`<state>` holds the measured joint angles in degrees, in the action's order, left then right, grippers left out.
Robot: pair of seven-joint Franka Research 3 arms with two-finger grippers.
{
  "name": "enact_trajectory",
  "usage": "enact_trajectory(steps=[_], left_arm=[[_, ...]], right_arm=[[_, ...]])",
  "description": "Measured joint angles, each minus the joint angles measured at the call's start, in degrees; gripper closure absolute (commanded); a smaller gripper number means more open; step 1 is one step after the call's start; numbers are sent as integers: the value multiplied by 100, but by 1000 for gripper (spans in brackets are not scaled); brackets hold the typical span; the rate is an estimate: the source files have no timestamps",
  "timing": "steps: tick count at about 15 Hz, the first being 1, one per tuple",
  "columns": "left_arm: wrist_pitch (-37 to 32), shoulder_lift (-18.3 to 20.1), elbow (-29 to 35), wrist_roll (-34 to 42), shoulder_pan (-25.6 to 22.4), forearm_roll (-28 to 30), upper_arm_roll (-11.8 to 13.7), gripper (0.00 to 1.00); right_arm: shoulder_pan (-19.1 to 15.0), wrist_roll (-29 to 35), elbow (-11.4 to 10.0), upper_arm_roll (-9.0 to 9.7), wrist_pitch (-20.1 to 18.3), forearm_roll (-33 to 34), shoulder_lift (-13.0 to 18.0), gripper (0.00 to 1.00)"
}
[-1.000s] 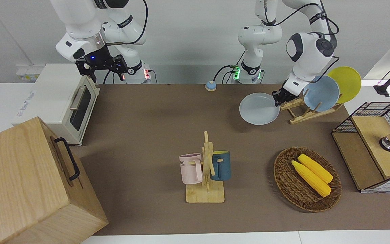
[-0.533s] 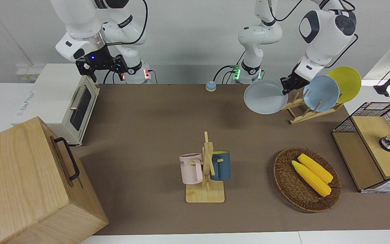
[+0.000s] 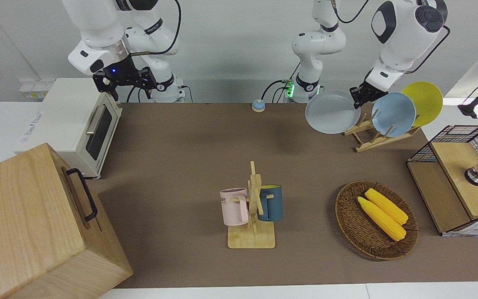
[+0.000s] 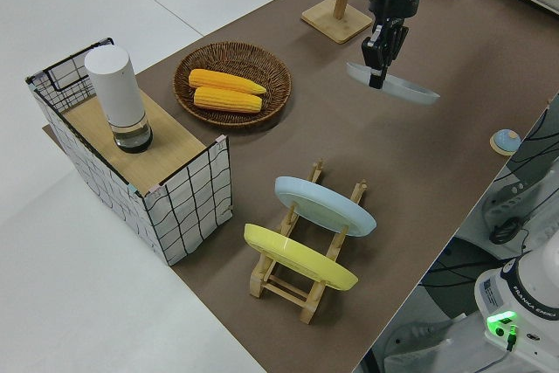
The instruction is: Pick gray plate from table and place it on lower plate rack with left arm
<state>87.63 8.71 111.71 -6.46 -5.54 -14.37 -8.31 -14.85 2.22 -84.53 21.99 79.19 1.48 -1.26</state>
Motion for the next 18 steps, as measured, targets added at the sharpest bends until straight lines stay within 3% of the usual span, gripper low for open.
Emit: enact_trajectory(steps=[3, 10, 14, 18], left_arm=[[-292, -192, -6, -293, 13, -999, -296, 1000], [-1119, -568, -27, -322, 52, -2852, -374, 1000], [-1299, -711, -27, -401, 78, -3301, -399, 1000], [-1321, -868, 30, -787, 78, -3356, -401, 1000]], right_arm=[[0, 0, 0, 0, 0, 0, 0, 17], [0, 0, 0, 0, 0, 0, 0, 17], [0, 0, 0, 0, 0, 0, 0, 17], [0, 0, 0, 0, 0, 0, 0, 17]])
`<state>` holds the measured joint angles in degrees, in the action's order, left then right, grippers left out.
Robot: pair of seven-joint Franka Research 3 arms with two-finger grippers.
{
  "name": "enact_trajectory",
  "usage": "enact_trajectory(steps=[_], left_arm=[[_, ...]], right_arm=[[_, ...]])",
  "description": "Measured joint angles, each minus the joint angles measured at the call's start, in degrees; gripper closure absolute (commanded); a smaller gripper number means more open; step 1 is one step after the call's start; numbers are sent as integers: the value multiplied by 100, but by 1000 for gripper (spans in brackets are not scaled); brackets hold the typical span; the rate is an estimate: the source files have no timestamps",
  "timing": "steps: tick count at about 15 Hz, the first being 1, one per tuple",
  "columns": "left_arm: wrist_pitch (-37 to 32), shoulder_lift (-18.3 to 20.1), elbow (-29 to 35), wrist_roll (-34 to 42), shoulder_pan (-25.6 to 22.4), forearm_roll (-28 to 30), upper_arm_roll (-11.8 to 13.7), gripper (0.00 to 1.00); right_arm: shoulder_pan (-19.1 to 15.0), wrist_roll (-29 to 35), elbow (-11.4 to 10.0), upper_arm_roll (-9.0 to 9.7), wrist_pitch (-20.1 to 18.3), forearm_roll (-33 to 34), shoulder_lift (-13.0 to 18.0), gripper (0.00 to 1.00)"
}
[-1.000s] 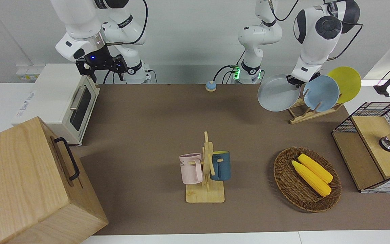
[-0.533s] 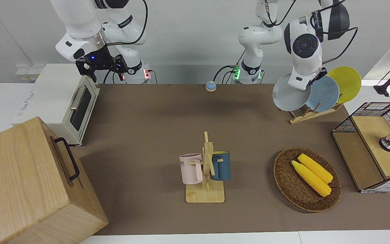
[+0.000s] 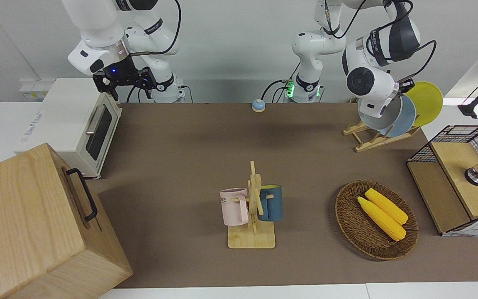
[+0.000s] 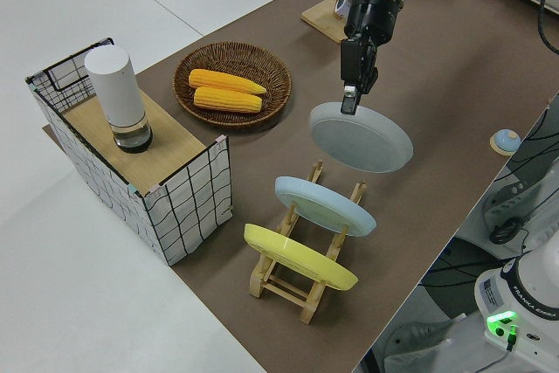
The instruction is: Pick gray plate from table and place it on lower plate rack with left arm
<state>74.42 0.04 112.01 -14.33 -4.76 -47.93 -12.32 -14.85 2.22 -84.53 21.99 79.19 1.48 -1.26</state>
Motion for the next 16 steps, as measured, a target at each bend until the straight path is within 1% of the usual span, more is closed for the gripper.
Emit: enact_trajectory(steps=[5, 8, 11, 12, 13, 14, 15, 16], left_arm=[[28, -291, 250, -675, 127, 2, -39, 1000], [219, -453, 496, -1075, 235, 26, -57, 1000], [410, -520, 653, -1202, 234, 26, -58, 1000], [436, -522, 665, -1205, 230, 10, -53, 953], [446, -522, 665, -1205, 226, 10, -46, 770], [457, -522, 665, -1204, 224, 10, -42, 617], [482, -523, 666, -1196, 223, 11, -38, 514], [490, -523, 666, -1183, 222, 12, -36, 360]], right_arm=[[0, 0, 0, 0, 0, 0, 0, 17], [0, 0, 0, 0, 0, 0, 0, 17], [0, 0, 0, 0, 0, 0, 0, 17], [0, 0, 0, 0, 0, 0, 0, 17], [0, 0, 0, 0, 0, 0, 0, 17], [0, 0, 0, 0, 0, 0, 0, 17], [0, 0, 0, 0, 0, 0, 0, 17], [0, 0, 0, 0, 0, 0, 0, 17]])
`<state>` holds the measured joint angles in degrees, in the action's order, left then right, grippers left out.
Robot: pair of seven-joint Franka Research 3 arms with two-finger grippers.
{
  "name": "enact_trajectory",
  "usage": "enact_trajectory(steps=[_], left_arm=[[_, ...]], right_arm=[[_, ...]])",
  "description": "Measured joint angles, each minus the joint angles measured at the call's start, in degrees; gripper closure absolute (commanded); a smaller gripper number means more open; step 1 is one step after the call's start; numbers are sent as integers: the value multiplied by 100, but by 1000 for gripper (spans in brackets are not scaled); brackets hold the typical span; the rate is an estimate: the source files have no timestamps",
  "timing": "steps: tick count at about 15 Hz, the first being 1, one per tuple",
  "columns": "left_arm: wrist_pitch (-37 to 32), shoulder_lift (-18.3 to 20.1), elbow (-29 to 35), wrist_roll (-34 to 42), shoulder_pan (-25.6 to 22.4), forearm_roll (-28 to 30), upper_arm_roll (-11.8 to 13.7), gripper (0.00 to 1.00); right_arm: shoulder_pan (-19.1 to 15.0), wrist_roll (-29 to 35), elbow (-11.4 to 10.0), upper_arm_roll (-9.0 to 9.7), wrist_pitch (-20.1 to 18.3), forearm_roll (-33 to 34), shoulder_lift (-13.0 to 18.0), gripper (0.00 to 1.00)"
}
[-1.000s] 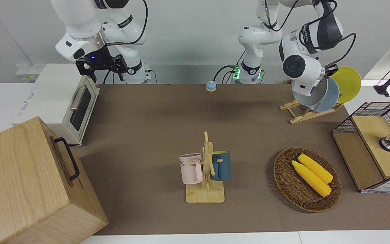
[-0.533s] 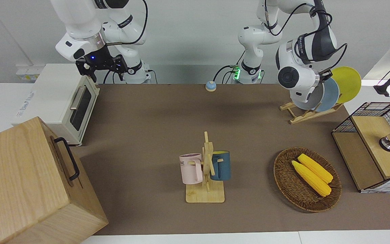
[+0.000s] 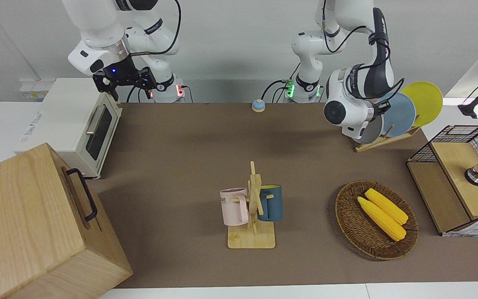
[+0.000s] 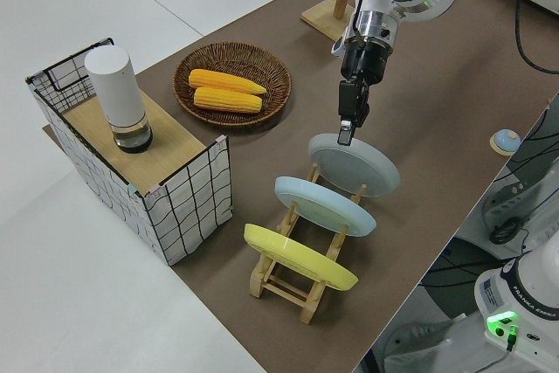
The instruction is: Pick gray plate from table and place it on lower plate rack with left arm
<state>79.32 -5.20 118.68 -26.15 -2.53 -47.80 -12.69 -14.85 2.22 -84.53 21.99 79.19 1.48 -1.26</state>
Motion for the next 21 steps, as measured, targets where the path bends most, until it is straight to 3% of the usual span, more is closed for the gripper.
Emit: enact_trajectory(steps=[1, 2, 12, 17, 21], left_arm=[[23, -3, 7, 6, -1, 11, 1, 41], [43, -9, 16, 8, -1, 12, 1, 19], [72, -10, -15, 8, -3, 215, 9, 13], [66, 183, -515, 593, -4, 1136, 46, 11], [57, 421, -1106, 1036, -10, 2234, 161, 11]], right_arm=[[0, 0, 0, 0, 0, 0, 0, 17], [0, 0, 0, 0, 0, 0, 0, 17], [0, 0, 0, 0, 0, 0, 0, 17], [0, 0, 0, 0, 0, 0, 0, 17], [0, 0, 0, 0, 0, 0, 0, 17]])
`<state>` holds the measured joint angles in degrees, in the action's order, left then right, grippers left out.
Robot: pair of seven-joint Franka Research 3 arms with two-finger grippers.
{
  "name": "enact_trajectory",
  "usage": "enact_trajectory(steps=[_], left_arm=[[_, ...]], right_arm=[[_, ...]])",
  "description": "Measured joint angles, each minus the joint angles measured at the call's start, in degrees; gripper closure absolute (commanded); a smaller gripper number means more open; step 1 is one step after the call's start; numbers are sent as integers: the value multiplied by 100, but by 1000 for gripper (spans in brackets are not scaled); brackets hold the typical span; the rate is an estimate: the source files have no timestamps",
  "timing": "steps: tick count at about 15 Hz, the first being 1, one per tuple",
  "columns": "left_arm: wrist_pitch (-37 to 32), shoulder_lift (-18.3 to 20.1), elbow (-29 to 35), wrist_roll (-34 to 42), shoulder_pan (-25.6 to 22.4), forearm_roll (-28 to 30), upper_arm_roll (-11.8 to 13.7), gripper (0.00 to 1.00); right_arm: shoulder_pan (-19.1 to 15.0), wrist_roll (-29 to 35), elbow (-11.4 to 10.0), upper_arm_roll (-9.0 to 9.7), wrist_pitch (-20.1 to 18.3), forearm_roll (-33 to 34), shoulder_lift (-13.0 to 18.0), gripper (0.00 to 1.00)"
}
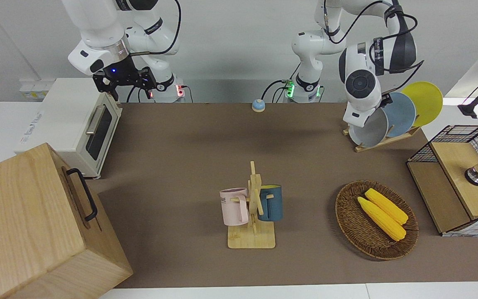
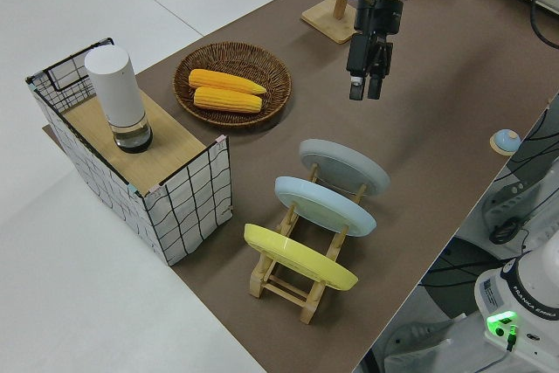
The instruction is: Pick gray plate from table and place it on lower plate rack with left arm
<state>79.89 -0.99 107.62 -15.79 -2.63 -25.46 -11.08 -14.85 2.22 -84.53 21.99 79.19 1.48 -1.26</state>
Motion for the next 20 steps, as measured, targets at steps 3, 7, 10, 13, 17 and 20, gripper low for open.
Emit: enact_trajectory(steps=[3, 7, 10, 13, 17, 20], left_arm=[[5, 48, -315, 75, -3, 972, 157, 9], [31, 45, -672, 566, -17, 1971, 407, 9], [39, 41, -881, 1212, -24, 2501, 654, 9], [162, 32, -1163, 1497, -61, 2642, 751, 9], [722, 21, -1415, 1552, -52, 2668, 692, 9], [1014, 14, -1541, 1729, -50, 2668, 668, 9]], right_arm=[[0, 0, 0, 0, 0, 0, 0, 17], [0, 0, 0, 0, 0, 0, 0, 17], [0, 0, 0, 0, 0, 0, 0, 17], [0, 0, 0, 0, 0, 0, 0, 17], [0, 0, 0, 0, 0, 0, 0, 17], [0, 0, 0, 0, 0, 0, 0, 17]])
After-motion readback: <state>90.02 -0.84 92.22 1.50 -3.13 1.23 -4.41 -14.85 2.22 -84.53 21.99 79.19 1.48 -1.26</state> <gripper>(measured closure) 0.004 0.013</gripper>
